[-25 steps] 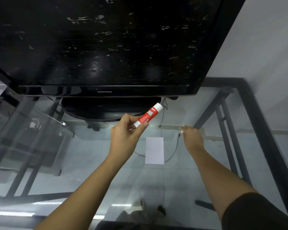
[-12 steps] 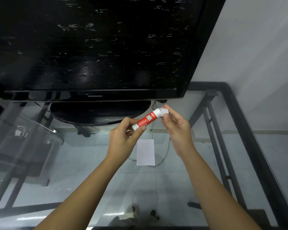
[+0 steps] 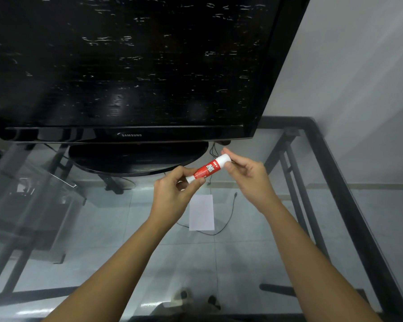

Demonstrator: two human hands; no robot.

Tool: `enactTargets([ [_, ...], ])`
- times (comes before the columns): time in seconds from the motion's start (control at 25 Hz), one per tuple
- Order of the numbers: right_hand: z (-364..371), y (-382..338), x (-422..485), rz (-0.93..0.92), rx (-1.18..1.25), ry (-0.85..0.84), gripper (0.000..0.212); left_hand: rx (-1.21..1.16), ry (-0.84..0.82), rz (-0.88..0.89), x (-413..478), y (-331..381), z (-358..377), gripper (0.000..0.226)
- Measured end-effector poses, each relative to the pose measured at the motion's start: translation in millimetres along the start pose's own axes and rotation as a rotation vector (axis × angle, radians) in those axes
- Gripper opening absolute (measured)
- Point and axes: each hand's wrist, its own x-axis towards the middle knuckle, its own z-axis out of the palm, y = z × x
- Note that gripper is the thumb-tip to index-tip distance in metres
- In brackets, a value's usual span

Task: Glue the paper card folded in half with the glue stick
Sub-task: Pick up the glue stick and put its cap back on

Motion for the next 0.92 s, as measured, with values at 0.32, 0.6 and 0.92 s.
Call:
enactTargets([
  [0.32, 26, 13, 3, 0.160, 0.353, 0.046, 0.053, -0.174, -0.035, 0.007, 10, -7, 13, 0.014],
  [0.6, 32, 85, 21, 0.247, -0.051, 0.217, 0.015, 0.268, -0.222, -0.105, 13, -93, 41, 0.047],
  [0.92, 33, 136, 17, 0.242, -0.303, 0.250, 0.029, 0.840, -0.443, -0.137, -9, -175, 42, 0.057],
])
